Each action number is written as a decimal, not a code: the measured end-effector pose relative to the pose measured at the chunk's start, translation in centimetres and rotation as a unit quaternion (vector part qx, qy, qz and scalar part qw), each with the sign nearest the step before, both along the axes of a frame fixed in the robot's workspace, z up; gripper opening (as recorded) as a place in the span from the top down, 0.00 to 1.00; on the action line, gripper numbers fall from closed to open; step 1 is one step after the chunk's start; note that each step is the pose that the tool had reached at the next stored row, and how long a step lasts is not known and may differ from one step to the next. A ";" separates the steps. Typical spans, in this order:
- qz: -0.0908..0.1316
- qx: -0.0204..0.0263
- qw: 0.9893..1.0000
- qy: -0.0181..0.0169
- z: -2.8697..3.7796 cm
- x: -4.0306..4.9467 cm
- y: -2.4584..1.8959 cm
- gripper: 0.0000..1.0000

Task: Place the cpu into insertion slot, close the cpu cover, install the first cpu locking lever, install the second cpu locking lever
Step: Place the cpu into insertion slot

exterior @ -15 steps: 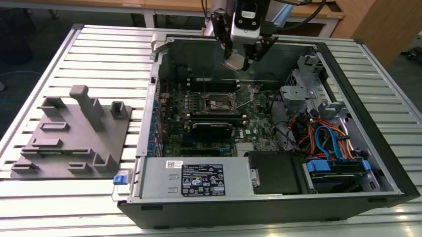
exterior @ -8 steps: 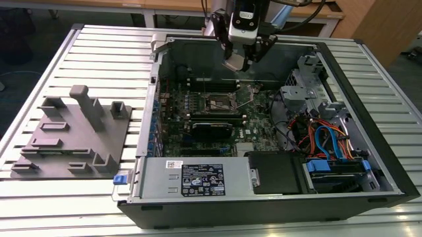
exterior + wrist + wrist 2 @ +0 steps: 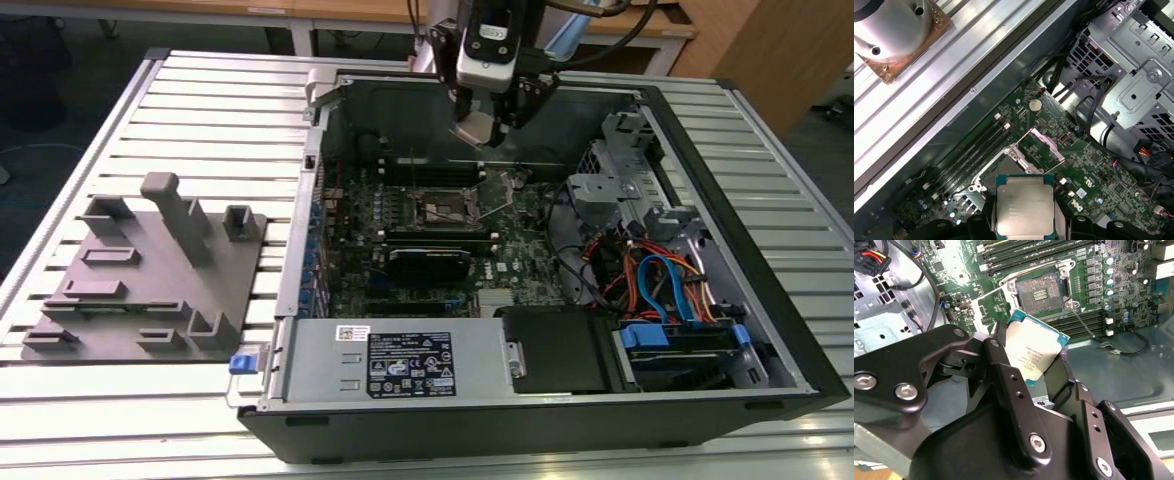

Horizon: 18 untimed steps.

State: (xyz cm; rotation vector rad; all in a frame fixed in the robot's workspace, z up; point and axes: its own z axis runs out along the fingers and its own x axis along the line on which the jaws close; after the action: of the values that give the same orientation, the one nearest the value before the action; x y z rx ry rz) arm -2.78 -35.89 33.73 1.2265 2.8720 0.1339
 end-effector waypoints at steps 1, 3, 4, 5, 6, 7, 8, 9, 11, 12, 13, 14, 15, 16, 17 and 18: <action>-0.003 0.000 1.000 0.000 -0.03 0.00 0.00 0.46; -0.009 0.000 1.000 0.000 -0.09 0.00 0.00 0.46; -0.012 0.000 1.000 0.000 -0.11 0.00 0.00 0.46; -0.015 0.000 1.000 0.000 -0.14 -0.01 0.00 0.46; -0.019 0.000 1.000 0.000 -0.17 -0.01 0.00 0.46; -0.022 0.000 1.000 0.000 -0.19 -0.01 0.00 0.46; -0.025 0.000 1.000 0.000 -0.22 -0.01 0.00 0.46; -0.028 0.000 1.000 0.000 -0.25 -0.01 0.00 0.46; -0.035 0.000 0.999 0.000 -0.29 -0.01 0.00 0.46; -0.038 0.000 0.999 0.000 -0.32 -0.01 0.00 0.46; -0.041 0.000 0.999 0.000 -0.34 -0.01 0.00 0.46; -0.045 0.000 0.999 0.000 -0.36 -0.01 0.00 0.46; -0.048 0.000 0.999 0.000 -0.38 -0.01 0.00 0.46; -0.051 0.000 0.999 0.000 -0.39 -0.01 0.00 0.46; -0.054 0.000 0.999 0.000 -0.41 -0.01 0.00 0.46; -0.055 0.000 0.998 0.000 -0.41 -0.01 0.00 0.46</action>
State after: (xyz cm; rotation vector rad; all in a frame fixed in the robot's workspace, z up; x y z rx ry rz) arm -2.79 -35.89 33.32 1.3817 2.7956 0.1321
